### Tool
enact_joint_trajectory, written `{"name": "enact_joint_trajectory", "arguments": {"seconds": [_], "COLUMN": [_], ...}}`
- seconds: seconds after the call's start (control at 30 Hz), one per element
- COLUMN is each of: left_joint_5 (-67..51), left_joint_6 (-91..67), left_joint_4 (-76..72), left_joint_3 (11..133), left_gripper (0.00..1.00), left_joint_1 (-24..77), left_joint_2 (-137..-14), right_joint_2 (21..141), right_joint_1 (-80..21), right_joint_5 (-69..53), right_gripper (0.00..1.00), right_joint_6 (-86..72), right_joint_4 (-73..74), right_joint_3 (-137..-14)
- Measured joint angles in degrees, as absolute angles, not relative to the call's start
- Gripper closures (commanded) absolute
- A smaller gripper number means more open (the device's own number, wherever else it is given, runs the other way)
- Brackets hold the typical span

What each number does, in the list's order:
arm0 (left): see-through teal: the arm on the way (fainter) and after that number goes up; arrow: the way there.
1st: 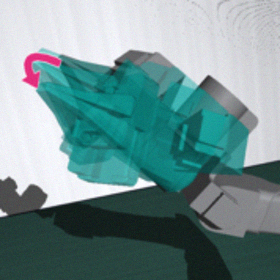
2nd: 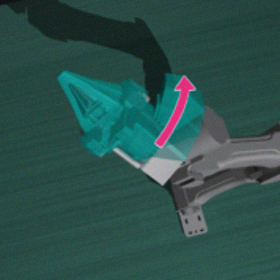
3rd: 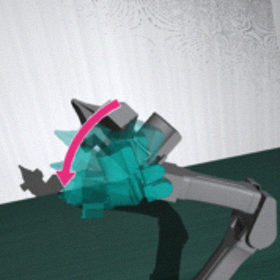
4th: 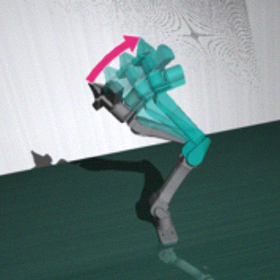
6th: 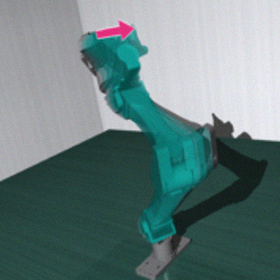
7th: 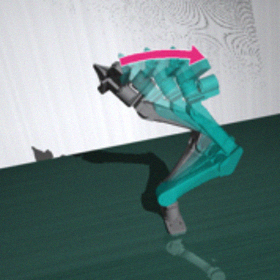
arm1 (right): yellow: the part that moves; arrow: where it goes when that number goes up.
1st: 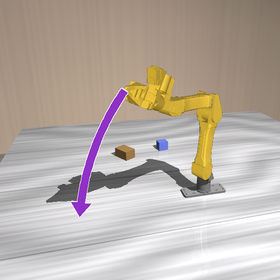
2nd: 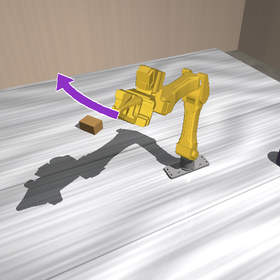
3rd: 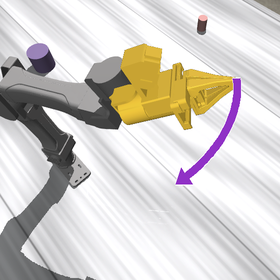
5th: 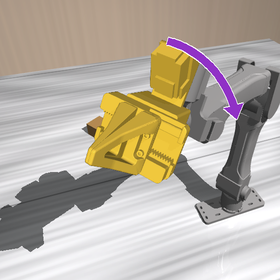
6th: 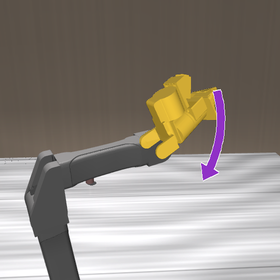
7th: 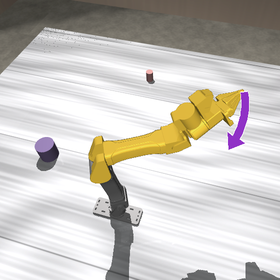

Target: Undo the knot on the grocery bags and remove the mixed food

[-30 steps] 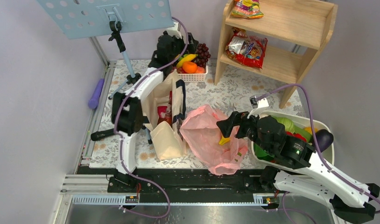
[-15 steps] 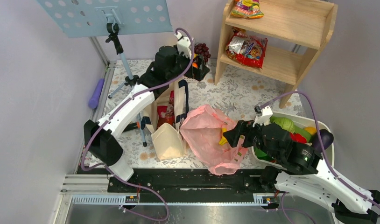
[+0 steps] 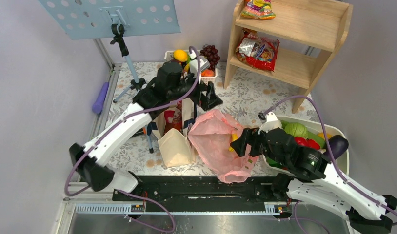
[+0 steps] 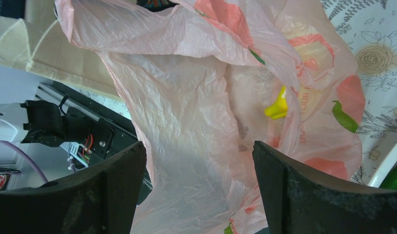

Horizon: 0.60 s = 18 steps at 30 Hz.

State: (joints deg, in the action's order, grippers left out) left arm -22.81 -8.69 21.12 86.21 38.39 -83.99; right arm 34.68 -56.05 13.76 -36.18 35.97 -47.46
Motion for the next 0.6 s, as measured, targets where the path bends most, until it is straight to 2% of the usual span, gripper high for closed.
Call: {"name": "enact_joint_trajectory", "arguments": {"seconds": [0.17,0.27,0.5,0.53,0.57,0.6], "left_joint_5": [-27.62,-28.64,-26.5,-26.15,-25.98,-25.71], "left_joint_6": [-8.49,-7.27,-6.44,-6.44,-6.44,-6.42], "left_joint_4": [23.24,23.38,23.92,23.92,23.94,23.94], "left_joint_3": [81.65,76.64,67.66,66.74,66.02,65.52], "left_gripper": [0.01,0.01,0.01,0.05,0.13,0.28], "left_joint_1": [41.95,42.5,44.27,44.64,44.97,45.39], "left_joint_2": [-74.0,-68.73,-67.61,-67.81,-67.99,-68.1], "right_joint_2": [37.36,39.44,46.65,47.86,48.84,49.84], "right_joint_1": [-56.05,-56.05,-57.47,-58.39,-59.18,-60.05], "right_joint_5": [12.32,11.0,10.37,11.55,12.56,13.89], "right_gripper": [0.2,0.2,0.19,0.2,0.2,0.21], "right_joint_6": [-35.59,-35.38,-36.03,-36.29,-36.51,-36.8], "right_joint_4": [35.97,35.33,31.35,31.14,31.0,31.05], "right_joint_3": [-47.44,-47.24,-44.29,-43.75,-43.33,-43.03]}}
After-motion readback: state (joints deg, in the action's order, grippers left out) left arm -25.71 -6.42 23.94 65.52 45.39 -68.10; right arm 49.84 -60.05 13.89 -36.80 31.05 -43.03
